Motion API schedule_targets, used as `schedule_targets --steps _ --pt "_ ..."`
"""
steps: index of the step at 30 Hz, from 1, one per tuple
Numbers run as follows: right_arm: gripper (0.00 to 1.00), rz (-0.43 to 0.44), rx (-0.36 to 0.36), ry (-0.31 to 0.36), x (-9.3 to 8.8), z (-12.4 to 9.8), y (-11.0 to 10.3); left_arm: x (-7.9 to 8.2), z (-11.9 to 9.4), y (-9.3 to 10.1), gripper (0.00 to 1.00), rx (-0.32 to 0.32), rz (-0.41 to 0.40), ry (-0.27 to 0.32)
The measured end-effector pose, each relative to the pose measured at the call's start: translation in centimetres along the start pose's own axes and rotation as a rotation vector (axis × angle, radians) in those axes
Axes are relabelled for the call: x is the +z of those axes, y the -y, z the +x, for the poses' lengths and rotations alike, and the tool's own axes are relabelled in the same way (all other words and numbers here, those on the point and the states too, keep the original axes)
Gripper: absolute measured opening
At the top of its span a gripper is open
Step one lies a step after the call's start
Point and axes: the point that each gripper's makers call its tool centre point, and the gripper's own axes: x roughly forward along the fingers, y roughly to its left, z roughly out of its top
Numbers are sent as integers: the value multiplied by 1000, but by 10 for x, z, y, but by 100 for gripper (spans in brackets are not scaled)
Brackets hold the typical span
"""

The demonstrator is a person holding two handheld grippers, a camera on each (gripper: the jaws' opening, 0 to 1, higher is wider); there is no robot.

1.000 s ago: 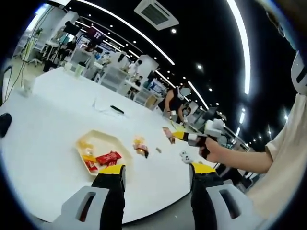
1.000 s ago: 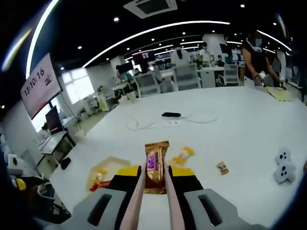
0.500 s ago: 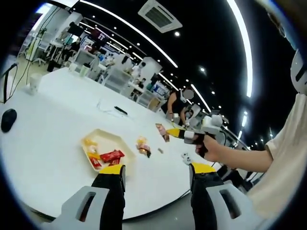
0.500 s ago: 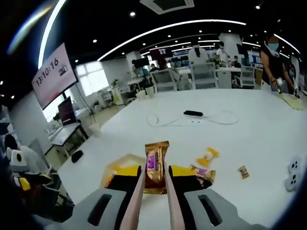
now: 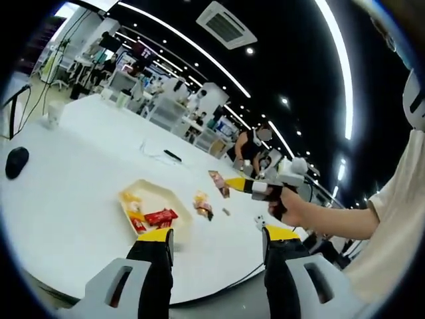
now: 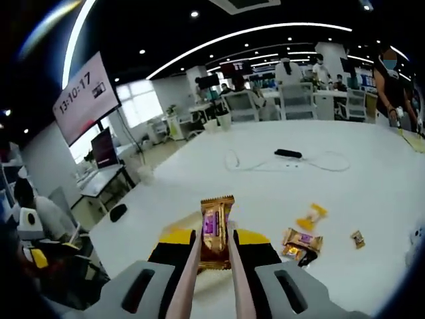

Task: Place the target food into the container with the food tongs after gripping and lifting it, then release it inside without dropping or visibly crushing the food.

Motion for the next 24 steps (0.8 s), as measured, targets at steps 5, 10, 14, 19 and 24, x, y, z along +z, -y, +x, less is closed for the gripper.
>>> schedule_targets --steps 5,10,14,19,24 --pt "22 -31 40 -22 -1 9 -15 1 -6 -2 55 8 -15 15" --pt "21 -75 79 -59 -3 21 -32 3 -18 -11 54 43 -20 38" --pt "21 -87 92 -66 -1 28 -39 2 -24 -16 53 62 -30 49" --pt "21 -98 108 -63 5 34 -47 3 -26 -17 54 64 -46 61" --pt "21 -110 119 -59 8 34 -50 1 -24 -17 55 61 -50 55"
